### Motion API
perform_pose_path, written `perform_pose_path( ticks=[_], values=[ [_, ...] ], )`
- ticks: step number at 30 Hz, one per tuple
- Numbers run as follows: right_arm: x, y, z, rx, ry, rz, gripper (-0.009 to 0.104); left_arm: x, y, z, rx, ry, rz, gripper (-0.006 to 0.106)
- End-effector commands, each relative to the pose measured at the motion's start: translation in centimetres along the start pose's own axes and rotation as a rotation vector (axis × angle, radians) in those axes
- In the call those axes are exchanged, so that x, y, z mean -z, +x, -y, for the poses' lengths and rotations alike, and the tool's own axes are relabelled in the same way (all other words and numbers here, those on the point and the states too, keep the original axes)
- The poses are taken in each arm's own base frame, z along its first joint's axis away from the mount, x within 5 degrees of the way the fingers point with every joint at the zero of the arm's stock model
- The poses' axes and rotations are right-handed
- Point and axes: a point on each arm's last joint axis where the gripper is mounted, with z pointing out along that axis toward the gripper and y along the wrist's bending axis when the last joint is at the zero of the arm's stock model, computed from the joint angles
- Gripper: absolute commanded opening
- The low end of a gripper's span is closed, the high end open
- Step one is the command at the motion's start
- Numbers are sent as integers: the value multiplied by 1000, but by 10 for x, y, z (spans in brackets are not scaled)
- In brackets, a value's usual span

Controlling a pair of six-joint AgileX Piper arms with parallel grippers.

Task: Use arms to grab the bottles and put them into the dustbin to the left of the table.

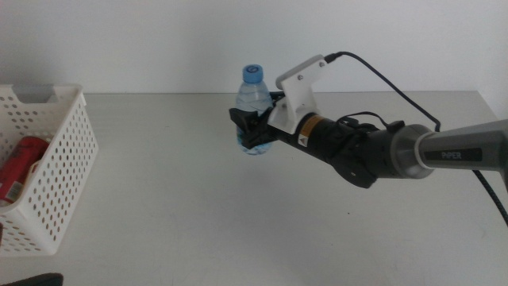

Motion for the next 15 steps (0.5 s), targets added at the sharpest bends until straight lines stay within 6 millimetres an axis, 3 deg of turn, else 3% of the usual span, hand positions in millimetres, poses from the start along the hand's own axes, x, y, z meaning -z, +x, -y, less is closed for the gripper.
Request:
perform_pose_path(
  ticks=[1,8,15],
  values=[
    [-7,-67,-24,-8,-76,229,-1,3,-12,1,5,11,77,92],
    [-42,-54,-74,-22,-183,220,-1,3,-12,1,5,11,77,92],
    [-60,-33,-101,-21,-238,202,-1,3,-12,1,4,11,77,92]
  ],
)
